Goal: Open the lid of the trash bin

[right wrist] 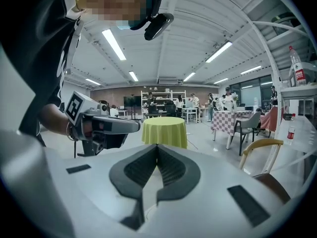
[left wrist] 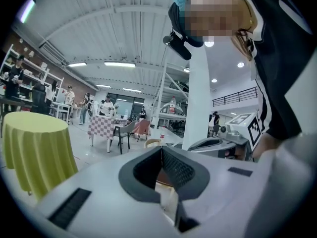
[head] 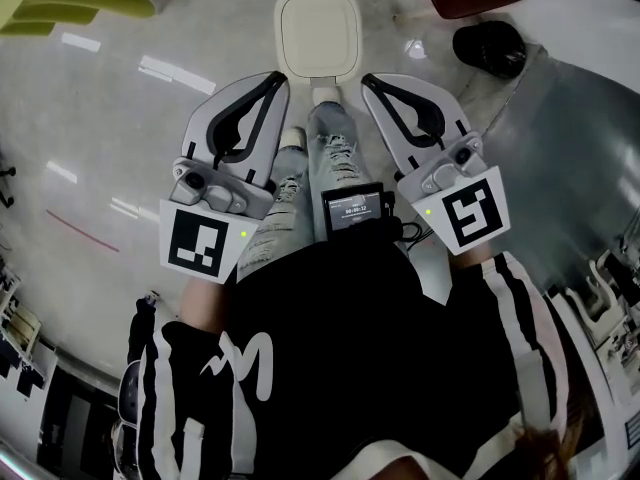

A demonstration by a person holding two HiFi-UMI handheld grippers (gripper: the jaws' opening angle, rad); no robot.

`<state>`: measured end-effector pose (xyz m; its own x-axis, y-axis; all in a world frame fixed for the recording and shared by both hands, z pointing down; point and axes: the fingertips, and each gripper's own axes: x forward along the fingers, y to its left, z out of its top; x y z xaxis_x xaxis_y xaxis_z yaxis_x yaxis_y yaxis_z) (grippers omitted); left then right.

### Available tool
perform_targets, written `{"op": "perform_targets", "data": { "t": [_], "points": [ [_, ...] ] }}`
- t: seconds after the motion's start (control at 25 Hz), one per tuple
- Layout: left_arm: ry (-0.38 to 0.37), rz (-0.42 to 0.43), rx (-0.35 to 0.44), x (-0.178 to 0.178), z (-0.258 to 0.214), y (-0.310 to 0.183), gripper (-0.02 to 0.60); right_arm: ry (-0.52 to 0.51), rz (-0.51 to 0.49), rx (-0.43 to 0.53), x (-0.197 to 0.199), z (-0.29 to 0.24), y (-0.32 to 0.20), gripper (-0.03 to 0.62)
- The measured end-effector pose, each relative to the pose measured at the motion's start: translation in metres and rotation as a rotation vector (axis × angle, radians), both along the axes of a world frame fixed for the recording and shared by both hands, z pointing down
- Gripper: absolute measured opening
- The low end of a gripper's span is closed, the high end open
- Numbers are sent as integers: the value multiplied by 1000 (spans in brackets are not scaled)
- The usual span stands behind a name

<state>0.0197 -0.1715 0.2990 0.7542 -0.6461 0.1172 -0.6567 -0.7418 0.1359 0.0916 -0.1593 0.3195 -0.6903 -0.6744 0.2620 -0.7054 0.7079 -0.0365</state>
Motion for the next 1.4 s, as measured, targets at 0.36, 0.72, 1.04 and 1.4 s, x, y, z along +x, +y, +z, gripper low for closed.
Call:
{"op": "perform_targets", "data": {
  "t": [0.36, 0.72, 1.04, 1.4],
  "points": [
    [-10, 10, -39, 4, 25, 0, 11, 22, -12, -38, -2, 35, 1, 11],
    [-9, -6, -61, 5, 45, -4, 11, 57, -40, -70, -4, 66, 5, 11],
    [-11, -24, -85, 3, 59, -4, 10, 86, -74, -98, -9, 91, 7, 11],
    [-4, -33, -79, 1, 64, -13, 11, 120, -102, -125, -16, 115, 8, 11]
  ]
}}
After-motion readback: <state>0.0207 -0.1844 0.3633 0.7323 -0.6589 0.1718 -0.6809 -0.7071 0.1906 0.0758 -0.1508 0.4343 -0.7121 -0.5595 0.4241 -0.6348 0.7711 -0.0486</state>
